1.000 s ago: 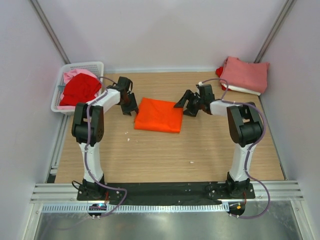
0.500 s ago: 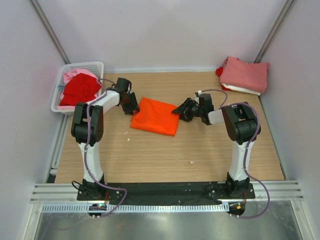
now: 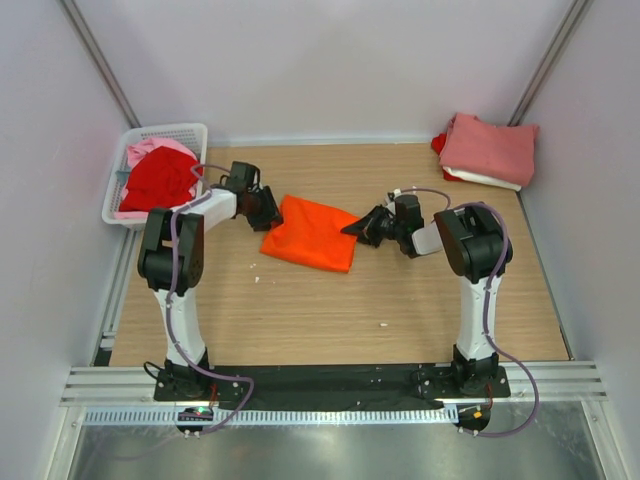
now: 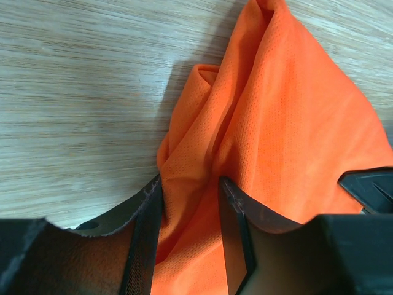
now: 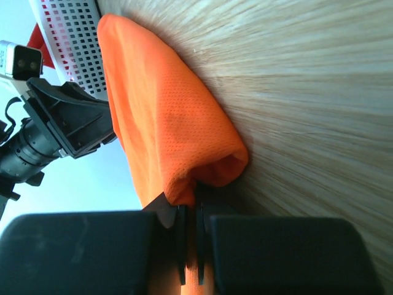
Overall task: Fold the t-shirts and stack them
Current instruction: Neatly place the folded tshirt to the corner
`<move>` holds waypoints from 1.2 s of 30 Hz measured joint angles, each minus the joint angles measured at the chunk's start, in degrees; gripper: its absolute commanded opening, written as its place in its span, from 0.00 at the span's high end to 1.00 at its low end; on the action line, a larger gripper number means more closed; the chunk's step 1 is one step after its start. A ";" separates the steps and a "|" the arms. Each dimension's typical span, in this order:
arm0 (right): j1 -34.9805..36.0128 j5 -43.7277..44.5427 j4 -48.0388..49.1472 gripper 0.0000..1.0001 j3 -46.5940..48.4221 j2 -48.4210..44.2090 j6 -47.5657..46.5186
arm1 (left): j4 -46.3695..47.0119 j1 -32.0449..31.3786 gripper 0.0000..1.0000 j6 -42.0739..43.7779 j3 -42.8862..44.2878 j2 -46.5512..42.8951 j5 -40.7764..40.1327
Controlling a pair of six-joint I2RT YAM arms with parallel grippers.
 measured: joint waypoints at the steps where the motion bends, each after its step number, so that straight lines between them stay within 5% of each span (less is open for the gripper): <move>1: 0.00 0.07 -0.46 0.98 0.07 -0.04 -0.22 | 0.48 0.00 0.56 -0.11 -0.35 -0.13 0.17; 17: -4.35 7.50 -34.18 0.99 21.00 -6.60 -18.80 | 15.89 -0.90 0.29 -5.46 -26.60 -18.58 -1.79; 24: -8.44 11.87 -49.55 0.98 30.56 -6.45 -26.75 | 19.19 -1.57 0.28 -6.80 -31.93 -22.77 -4.28; 36: -16.33 17.51 -70.75 0.99 64.06 3.32 -38.14 | 20.79 -3.06 0.29 -6.97 -35.30 -25.88 -8.07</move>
